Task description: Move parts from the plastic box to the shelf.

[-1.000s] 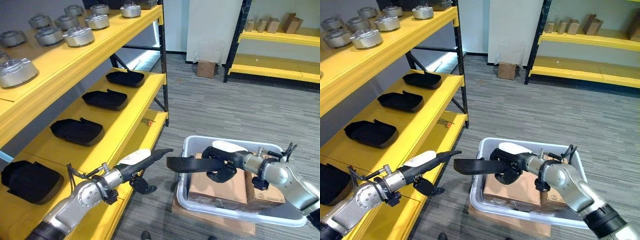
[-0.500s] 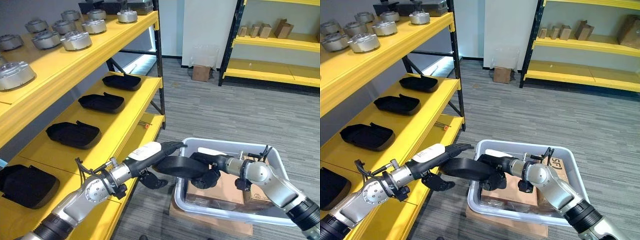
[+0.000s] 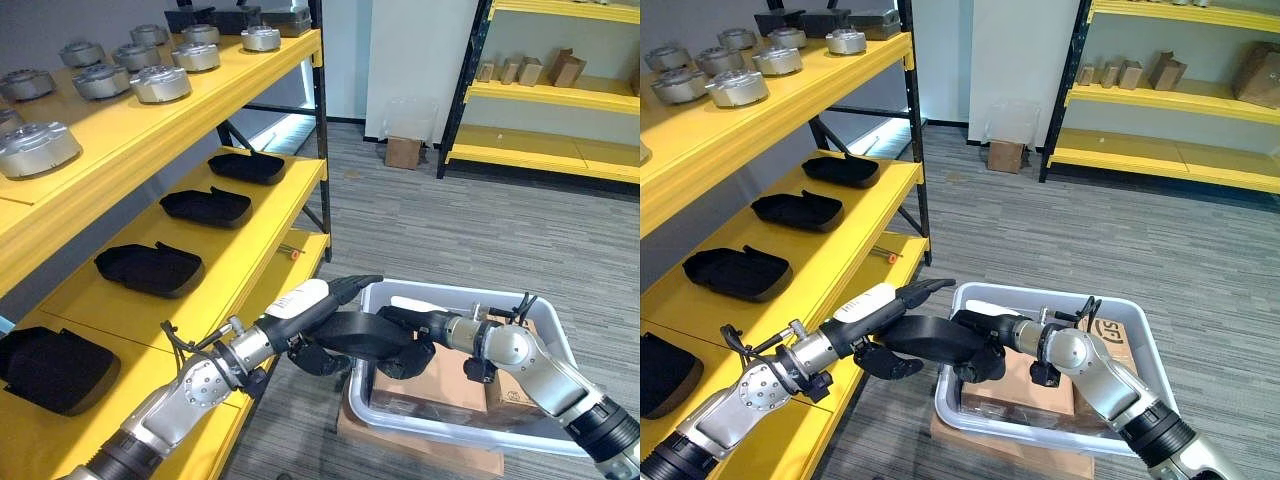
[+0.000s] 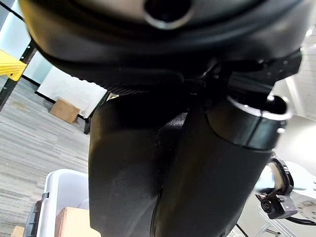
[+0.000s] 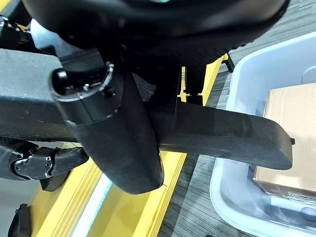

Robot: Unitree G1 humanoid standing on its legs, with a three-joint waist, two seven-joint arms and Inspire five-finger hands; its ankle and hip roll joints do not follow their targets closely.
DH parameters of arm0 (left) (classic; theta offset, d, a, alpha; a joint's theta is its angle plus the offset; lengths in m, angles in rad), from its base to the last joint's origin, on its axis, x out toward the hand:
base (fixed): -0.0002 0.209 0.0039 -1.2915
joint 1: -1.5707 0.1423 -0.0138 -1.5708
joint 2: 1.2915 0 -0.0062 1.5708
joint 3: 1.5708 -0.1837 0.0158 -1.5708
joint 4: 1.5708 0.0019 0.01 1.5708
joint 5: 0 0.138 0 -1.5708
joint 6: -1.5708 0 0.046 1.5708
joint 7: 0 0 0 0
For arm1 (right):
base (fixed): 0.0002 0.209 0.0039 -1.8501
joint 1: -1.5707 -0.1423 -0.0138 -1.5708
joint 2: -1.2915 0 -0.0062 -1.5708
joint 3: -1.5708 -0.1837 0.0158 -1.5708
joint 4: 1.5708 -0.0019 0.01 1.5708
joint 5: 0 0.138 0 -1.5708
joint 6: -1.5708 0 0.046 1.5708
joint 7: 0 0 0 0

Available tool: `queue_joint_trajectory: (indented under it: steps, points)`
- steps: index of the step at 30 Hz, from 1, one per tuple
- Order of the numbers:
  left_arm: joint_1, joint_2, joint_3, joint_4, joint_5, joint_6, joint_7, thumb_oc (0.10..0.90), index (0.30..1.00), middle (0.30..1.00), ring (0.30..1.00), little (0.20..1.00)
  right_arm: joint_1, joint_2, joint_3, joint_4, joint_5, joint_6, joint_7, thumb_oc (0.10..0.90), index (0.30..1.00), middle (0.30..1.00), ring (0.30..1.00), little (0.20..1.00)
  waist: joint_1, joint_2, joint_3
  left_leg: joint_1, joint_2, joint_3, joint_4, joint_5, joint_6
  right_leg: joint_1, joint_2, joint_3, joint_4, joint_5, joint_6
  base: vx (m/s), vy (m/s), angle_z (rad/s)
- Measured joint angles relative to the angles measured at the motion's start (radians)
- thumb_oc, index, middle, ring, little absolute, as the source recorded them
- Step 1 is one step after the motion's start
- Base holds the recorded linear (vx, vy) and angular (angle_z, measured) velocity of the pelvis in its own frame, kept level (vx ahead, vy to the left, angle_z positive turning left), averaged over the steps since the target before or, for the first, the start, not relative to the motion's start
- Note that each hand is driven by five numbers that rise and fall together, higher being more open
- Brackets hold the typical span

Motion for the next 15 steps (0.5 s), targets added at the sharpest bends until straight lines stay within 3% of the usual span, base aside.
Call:
queue_joint_trajectory:
  steps: [9, 10, 15]
  points:
    - [0.000, -0.021, -0.018, 0.001, -0.002, 0.052, -0.002, 0.900, 1.000, 1.000, 1.000, 1.000, 0.000, -0.001, 0.003, 0.000, -0.020, 0.020, -0.001, 0.400, 0.300, 0.300, 0.300, 0.300, 0.004, 0.014, -0.009, -0.001, 0.000, -0.001, 0.000, 0.000, 0.000, 0.000, 0.000, 0.000, 0.000, 0.000, 0.000, 0.00, 0.000, 0.00]
    - [0.000, -0.024, -0.018, 0.002, -0.002, 0.059, -0.001, 0.400, 0.300, 0.300, 0.300, 0.300, 0.000, -0.001, 0.004, 0.000, -0.020, 0.022, -0.001, 0.400, 0.300, 0.300, 0.300, 0.300, 0.005, 0.016, -0.010, -0.001, 0.000, -0.001, 0.000, 0.000, 0.000, 0.000, 0.000, -0.001, 0.000, 0.000, 0.000, 0.00, 0.000, 0.00]
    - [0.000, -0.045, -0.020, 0.006, -0.002, 0.071, -0.001, 0.400, 0.300, 0.300, 0.300, 0.300, 0.000, -0.003, 0.004, 0.000, -0.020, 0.028, -0.004, 0.400, 0.300, 0.300, 0.300, 0.300, 0.015, 0.017, -0.011, -0.001, 0.000, -0.001, 0.000, 0.000, 0.000, -0.001, 0.000, 0.000, 0.000, 0.000, 0.000, 0.00, 0.000, 0.00]
